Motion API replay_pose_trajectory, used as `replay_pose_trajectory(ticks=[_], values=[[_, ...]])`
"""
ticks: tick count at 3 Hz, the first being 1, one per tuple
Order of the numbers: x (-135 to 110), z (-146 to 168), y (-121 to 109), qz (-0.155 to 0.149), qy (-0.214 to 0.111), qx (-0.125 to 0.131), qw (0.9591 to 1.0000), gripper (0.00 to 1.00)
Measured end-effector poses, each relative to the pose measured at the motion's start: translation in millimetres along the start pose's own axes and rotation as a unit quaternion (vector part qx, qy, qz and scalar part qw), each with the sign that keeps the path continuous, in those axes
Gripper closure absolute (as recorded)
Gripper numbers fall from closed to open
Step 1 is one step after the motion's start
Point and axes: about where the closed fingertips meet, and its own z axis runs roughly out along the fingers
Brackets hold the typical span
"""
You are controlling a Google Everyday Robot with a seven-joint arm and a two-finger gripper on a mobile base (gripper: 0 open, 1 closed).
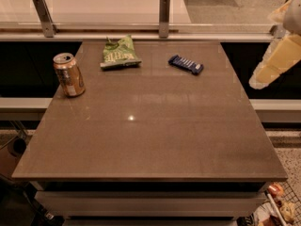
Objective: Move rxbar blueberry near orange can
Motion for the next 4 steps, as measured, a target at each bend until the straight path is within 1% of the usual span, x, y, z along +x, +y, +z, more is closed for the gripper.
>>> replay_pose_trajectory(ticks=[1, 2, 3, 4], values=[[3, 23, -41, 0.065, -0.061, 0.022, 0.9957, 0.0], [6, 57, -70, 0.13, -0.121, 0.031, 0.9836, 0.0], [2, 95, -87, 0.172, -0.15, 0.024, 0.9733, 0.0], [2, 101, -89, 0.177, -0.152, 0.023, 0.972, 0.0]])
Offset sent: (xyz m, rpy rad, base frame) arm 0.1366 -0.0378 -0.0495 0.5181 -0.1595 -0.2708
